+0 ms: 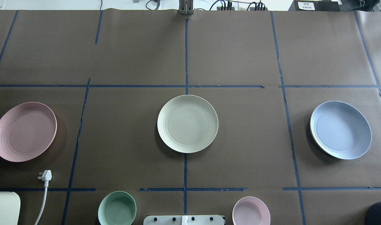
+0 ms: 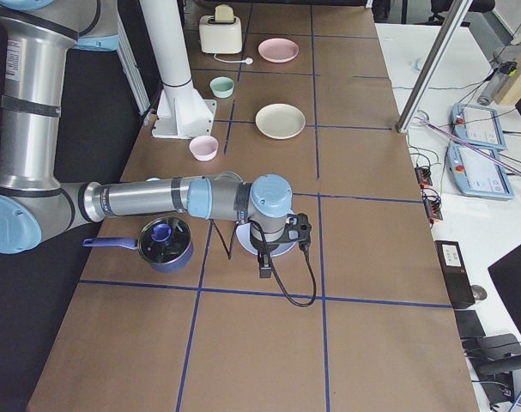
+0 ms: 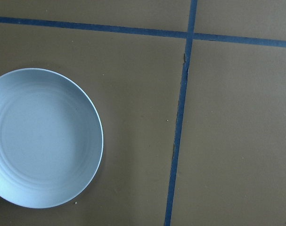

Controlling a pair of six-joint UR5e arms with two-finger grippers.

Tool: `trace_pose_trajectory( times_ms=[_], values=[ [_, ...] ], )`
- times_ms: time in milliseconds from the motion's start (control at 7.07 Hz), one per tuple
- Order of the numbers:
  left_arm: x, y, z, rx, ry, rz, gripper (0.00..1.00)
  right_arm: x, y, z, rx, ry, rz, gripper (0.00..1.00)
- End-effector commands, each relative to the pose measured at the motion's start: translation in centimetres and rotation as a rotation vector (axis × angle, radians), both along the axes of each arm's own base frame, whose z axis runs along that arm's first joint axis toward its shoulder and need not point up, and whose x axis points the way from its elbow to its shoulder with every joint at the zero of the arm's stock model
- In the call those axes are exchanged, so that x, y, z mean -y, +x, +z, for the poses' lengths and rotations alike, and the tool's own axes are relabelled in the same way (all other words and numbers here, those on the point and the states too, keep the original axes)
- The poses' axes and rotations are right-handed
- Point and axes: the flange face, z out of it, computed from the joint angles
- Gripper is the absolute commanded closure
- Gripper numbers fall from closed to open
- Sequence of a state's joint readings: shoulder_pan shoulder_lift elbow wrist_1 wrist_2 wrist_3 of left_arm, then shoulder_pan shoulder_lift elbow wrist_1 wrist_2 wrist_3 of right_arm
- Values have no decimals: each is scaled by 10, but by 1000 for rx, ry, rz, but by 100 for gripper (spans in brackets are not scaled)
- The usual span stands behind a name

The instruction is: Stack three plates with pink and blue

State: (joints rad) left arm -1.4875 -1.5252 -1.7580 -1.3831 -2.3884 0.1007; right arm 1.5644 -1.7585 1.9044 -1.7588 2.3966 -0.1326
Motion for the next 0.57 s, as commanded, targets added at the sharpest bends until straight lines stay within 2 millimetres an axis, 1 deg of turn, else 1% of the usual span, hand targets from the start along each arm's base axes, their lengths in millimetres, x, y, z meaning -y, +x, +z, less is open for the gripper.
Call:
trace_pose_trajectory(
  times_ms=[0, 142, 283, 425],
  values=[
    [-7, -12, -7, 32, 22, -16, 0, -1, 1, -4, 0, 12, 0, 0],
    [-7, -11, 3, 36, 7, -14, 0, 0, 1, -4, 0, 12, 2, 0],
    [-8, -12, -3, 35, 19, -16, 0, -1, 1, 0, -1, -3, 7, 0],
    [-8, -12, -4, 36, 18, -17, 0, -1, 1, -4, -1, 7, 5, 0]
  ],
)
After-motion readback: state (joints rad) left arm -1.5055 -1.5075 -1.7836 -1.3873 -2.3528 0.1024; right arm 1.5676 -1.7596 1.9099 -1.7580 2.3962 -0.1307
